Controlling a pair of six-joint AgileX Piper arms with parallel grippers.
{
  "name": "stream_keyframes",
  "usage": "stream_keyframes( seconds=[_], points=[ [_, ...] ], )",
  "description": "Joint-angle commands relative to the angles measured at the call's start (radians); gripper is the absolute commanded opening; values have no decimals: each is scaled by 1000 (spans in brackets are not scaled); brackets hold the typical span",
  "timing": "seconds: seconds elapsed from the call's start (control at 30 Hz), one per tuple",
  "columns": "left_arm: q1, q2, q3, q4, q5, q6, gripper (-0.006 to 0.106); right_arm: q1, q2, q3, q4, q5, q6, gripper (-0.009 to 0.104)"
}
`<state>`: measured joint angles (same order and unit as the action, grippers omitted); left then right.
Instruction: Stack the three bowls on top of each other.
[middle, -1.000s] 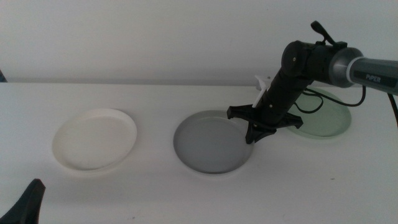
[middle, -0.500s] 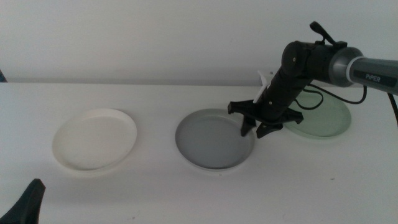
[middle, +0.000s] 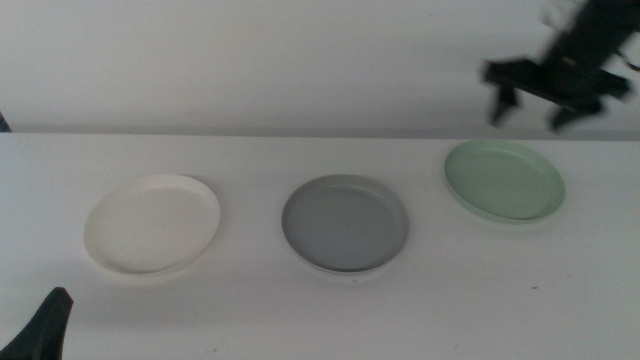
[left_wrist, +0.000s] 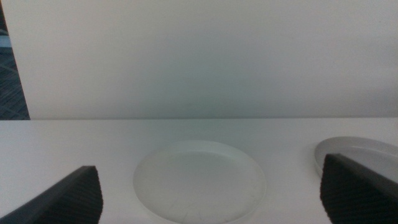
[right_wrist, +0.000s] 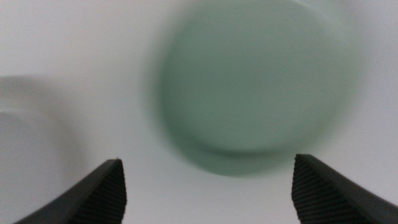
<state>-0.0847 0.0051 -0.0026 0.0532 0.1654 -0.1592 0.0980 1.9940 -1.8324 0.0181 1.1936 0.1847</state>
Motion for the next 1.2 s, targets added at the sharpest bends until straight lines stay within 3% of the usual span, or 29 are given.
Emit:
stream_keyframes(
  seconds=[0.0,0.27,0.83,1.17],
  points=[
    [-5,-41,40,0,-15,-2,94,-69,13,70,-31,73,1,73],
    [-5,-41,40,0,-15,-2,94,-230,102,157,-1,-46,6,68],
    [-5,-41,40,0,-15,-2,94,-238,325,-47,-13,-87,10,67],
    [-5,-41,40,0,-15,-2,94,-238,403,-47,-18,-143,10,46]
  ],
)
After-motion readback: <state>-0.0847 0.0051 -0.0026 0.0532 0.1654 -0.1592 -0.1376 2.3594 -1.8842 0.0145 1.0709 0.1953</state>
